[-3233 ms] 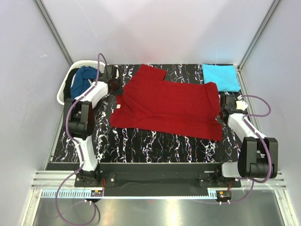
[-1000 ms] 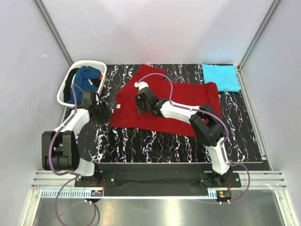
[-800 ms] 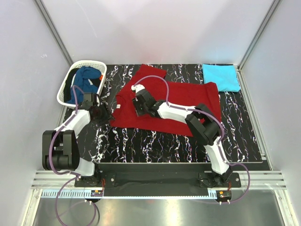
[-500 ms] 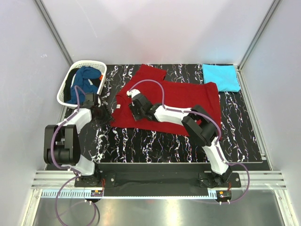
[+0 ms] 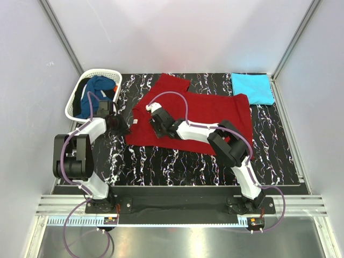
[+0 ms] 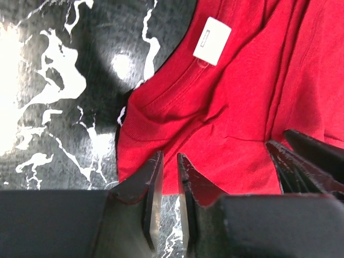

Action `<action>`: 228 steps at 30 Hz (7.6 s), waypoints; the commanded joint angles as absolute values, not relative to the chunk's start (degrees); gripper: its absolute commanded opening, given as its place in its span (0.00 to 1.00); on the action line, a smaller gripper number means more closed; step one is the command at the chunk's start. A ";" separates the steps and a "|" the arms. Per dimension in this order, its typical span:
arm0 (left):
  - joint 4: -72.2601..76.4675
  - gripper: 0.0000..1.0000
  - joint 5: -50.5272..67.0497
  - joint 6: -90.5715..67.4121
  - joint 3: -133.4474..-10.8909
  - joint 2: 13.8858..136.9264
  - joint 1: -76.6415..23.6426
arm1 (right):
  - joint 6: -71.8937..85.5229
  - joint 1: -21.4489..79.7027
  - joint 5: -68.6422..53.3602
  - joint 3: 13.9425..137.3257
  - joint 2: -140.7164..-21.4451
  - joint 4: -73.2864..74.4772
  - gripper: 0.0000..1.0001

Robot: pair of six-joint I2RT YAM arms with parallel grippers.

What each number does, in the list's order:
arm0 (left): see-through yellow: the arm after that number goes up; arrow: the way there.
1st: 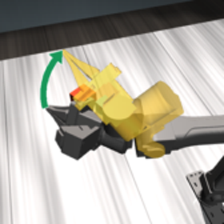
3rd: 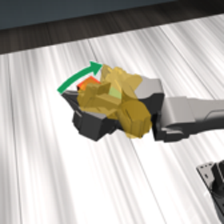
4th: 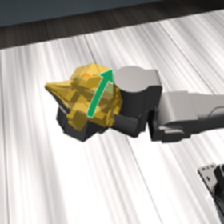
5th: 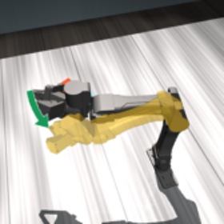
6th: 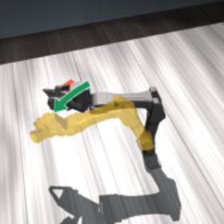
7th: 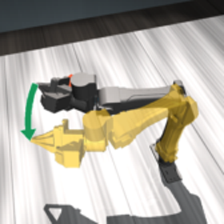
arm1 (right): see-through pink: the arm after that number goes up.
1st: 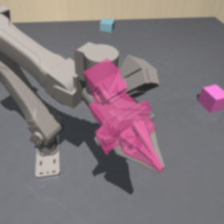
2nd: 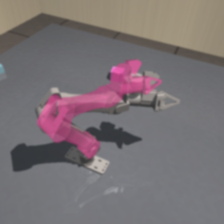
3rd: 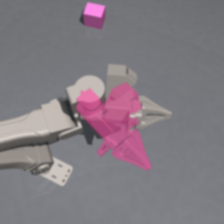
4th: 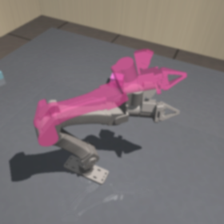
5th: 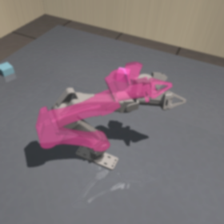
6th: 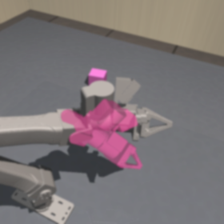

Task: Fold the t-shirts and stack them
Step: Fold the tshirt

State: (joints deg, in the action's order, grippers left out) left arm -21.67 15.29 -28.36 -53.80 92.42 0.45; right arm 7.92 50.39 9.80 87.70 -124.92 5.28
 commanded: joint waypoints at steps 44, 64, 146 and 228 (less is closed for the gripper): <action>-27.86 0.00 1.85 -23.03 -60.56 102.83 -2.29 | 12.39 40.43 20.39 86.75 -120.59 2.46 0.00; -30.06 0.00 -4.31 -23.64 -59.50 101.43 -2.46 | 19.33 38.32 27.68 85.61 -119.36 7.03 0.00; -29.88 0.34 -5.01 -13.53 -81.74 106.18 -13.62 | 33.66 38.14 29.98 80.94 -109.33 14.94 0.33; -28.04 0.39 -6.50 -31.20 -55.99 96.94 -17.84 | 41.84 32.61 7.73 79.89 -118.92 5.98 0.30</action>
